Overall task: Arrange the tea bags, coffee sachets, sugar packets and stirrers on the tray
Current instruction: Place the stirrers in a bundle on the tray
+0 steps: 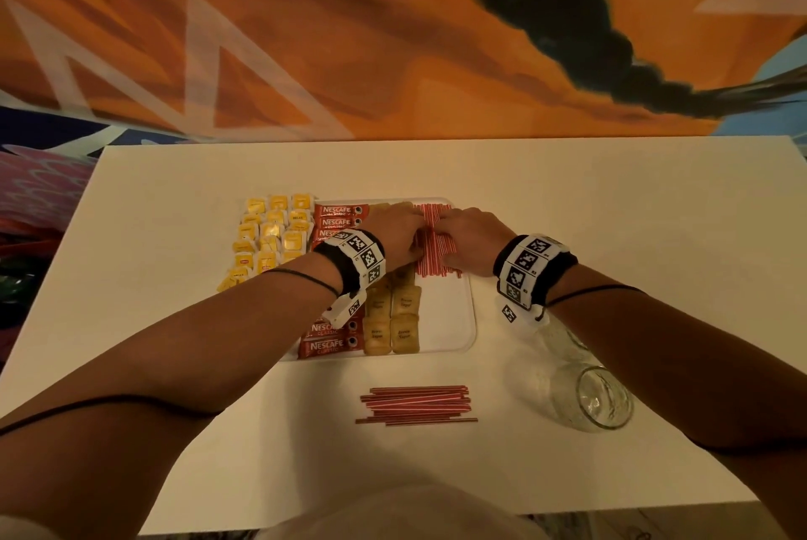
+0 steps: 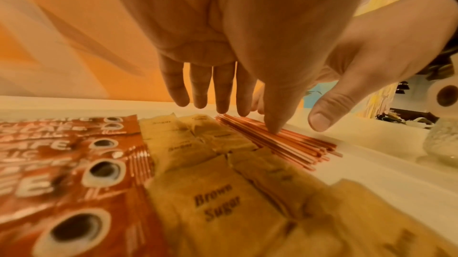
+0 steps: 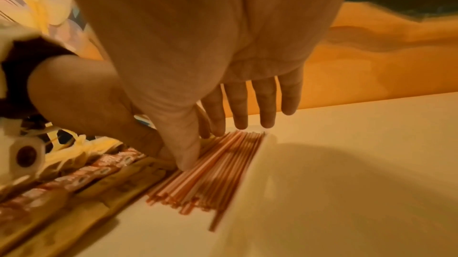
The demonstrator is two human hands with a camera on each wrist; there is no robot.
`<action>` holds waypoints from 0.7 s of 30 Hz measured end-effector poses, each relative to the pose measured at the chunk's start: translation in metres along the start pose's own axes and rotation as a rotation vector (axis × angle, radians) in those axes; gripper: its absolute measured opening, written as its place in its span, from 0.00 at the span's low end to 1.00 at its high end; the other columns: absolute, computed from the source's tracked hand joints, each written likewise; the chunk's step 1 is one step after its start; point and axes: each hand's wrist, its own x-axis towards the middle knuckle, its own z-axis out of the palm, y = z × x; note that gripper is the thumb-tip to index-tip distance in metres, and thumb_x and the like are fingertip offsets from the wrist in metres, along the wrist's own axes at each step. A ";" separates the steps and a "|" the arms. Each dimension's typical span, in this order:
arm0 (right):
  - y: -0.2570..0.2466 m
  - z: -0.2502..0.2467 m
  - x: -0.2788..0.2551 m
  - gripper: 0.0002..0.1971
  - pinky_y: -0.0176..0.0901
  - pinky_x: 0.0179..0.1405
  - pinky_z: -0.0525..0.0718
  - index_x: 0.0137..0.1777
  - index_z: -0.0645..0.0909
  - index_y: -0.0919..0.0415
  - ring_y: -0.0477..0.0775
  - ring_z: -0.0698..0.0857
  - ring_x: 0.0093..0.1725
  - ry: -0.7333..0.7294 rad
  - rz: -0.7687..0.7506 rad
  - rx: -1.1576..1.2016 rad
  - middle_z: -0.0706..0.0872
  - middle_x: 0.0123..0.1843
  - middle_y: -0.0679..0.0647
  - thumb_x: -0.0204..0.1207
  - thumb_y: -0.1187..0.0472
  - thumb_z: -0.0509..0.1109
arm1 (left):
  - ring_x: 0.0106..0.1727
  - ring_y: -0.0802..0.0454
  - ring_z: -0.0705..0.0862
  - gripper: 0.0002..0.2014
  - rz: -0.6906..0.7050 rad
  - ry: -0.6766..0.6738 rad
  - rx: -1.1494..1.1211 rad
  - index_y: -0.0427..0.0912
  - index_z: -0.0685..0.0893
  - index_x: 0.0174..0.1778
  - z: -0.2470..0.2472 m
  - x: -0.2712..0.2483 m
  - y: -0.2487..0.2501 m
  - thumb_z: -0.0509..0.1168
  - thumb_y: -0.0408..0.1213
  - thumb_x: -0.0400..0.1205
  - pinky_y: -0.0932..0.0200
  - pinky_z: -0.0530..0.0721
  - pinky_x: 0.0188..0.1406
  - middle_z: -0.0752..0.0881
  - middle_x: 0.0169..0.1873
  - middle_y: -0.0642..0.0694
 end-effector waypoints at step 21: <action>-0.066 0.037 -0.149 0.28 0.48 0.62 0.80 0.77 0.75 0.51 0.53 0.80 0.65 -0.104 -0.194 0.096 0.79 0.69 0.49 0.81 0.42 0.68 | 0.59 0.48 0.84 0.25 0.126 -0.277 -0.043 0.48 0.81 0.67 0.023 -0.162 0.067 0.64 0.60 0.81 0.51 0.85 0.55 0.81 0.64 0.51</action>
